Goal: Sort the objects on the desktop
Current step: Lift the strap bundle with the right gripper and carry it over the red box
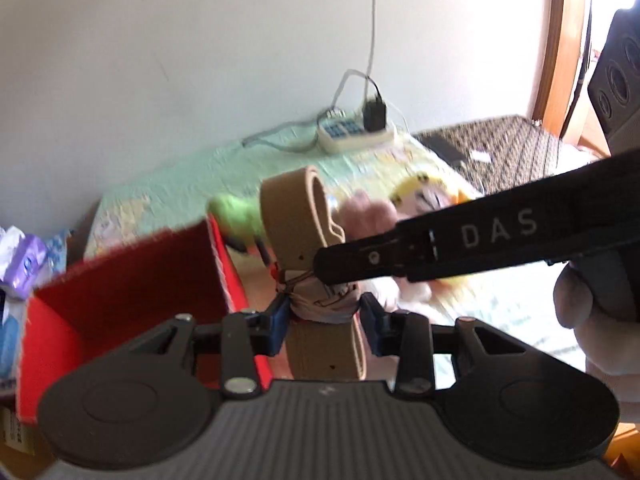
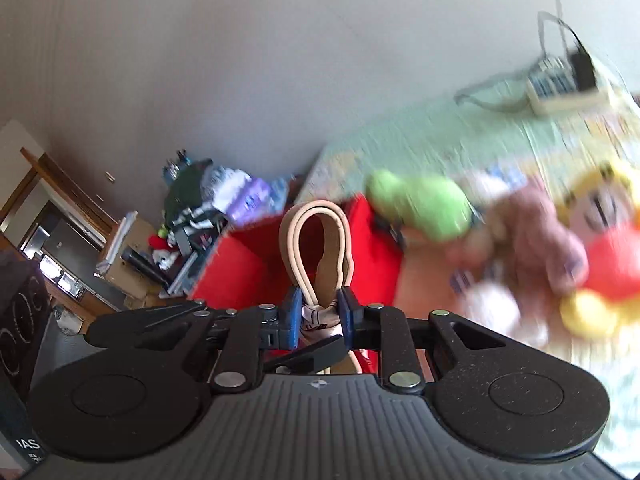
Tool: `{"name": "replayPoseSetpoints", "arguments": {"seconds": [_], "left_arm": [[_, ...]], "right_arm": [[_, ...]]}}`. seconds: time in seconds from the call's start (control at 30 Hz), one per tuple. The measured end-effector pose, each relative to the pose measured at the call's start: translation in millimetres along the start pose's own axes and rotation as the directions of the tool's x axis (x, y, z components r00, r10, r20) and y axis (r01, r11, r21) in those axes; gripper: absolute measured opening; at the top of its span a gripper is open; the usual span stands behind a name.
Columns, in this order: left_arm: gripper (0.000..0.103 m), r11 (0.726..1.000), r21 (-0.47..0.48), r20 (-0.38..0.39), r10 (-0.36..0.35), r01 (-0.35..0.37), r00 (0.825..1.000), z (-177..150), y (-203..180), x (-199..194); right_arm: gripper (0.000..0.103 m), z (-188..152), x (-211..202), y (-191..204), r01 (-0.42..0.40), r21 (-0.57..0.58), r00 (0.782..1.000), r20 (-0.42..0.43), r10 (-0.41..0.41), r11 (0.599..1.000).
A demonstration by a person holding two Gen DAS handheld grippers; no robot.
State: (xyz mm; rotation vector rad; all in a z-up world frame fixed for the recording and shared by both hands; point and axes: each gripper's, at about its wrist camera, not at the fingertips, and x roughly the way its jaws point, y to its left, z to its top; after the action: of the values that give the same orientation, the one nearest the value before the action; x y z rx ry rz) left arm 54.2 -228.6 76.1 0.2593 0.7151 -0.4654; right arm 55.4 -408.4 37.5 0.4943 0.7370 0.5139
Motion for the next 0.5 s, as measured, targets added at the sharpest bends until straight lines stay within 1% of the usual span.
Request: {"name": "replayPoseSetpoints", "arguments": {"seconds": [0.03, 0.1, 0.13, 0.17, 0.2, 0.23, 0.27, 0.3, 0.33, 0.37, 0.4, 0.47, 0.5], "left_arm": [[0.039, 1.000, -0.003, 0.019, 0.000, 0.000, 1.000, 9, 12, -5], [0.039, 1.000, -0.018, 0.055, -0.006, 0.007, 0.998, 22, 35, -19], [0.039, 1.000, -0.027, 0.068, -0.007, 0.009, 0.998, 28, 50, -21], [0.039, 0.999, -0.035, 0.078, -0.013, 0.016, 0.997, 34, 64, -23], [0.036, 0.999, -0.042, 0.089, -0.021, 0.025, 0.996, 38, 77, -25], [0.036, 0.999, -0.046, 0.101, -0.019, 0.023, 0.995, 42, 89, -27], [0.036, 0.999, -0.044, 0.110, -0.005, 0.010, 0.994, 42, 98, -30], [0.038, 0.999, -0.040, 0.117, 0.015, -0.010, 0.993, 42, 107, -30], [0.038, 0.999, -0.040, 0.113, 0.031, -0.027, 0.993, 41, 117, -27], [0.038, 0.998, -0.044, 0.103, 0.039, -0.034, 0.994, 37, 127, -22], [0.038, 0.998, -0.054, 0.082, 0.040, -0.035, 0.996, 33, 138, -13], [0.038, 0.997, -0.072, 0.026, 0.038, -0.036, 0.999, 19, 153, 2], [0.038, 0.996, -0.080, 0.000, 0.033, -0.033, 0.999, 11, 159, 9]], "right_arm": [[0.022, 11, 3, 10, -0.006, -0.019, 1.000, 0.020, 0.006, 1.000], [0.018, 31, 11, 28, -0.022, -0.065, 0.998, 0.061, 0.026, 0.998], [0.014, 40, 18, 37, -0.027, -0.080, 0.997, 0.074, 0.033, 0.996], [0.007, 49, 23, 44, -0.045, -0.089, 0.996, 0.079, 0.052, 0.995], [0.002, 56, 32, 51, -0.090, -0.094, 0.993, 0.068, 0.096, 0.992], [0.001, 62, 43, 58, -0.130, -0.088, 0.989, 0.055, 0.135, 0.988], [0.001, 66, 56, 67, -0.138, -0.094, 0.989, 0.044, 0.142, 0.986], [0.001, 67, 69, 76, -0.110, -0.117, 0.993, 0.037, 0.115, 0.987], [0.001, 67, 83, 87, -0.080, -0.162, 0.995, 0.039, 0.088, 0.984], [0.001, 66, 96, 93, -0.076, -0.194, 0.995, 0.047, 0.086, 0.978], [0.001, 66, 109, 95, -0.069, -0.202, 0.996, 0.041, 0.078, 0.977], [0.001, 67, 129, 91, -0.042, -0.169, 0.998, 0.037, 0.049, 0.985], [0.001, 67, 134, 84, -0.043, -0.147, 0.998, 0.039, 0.050, 0.988]]}}
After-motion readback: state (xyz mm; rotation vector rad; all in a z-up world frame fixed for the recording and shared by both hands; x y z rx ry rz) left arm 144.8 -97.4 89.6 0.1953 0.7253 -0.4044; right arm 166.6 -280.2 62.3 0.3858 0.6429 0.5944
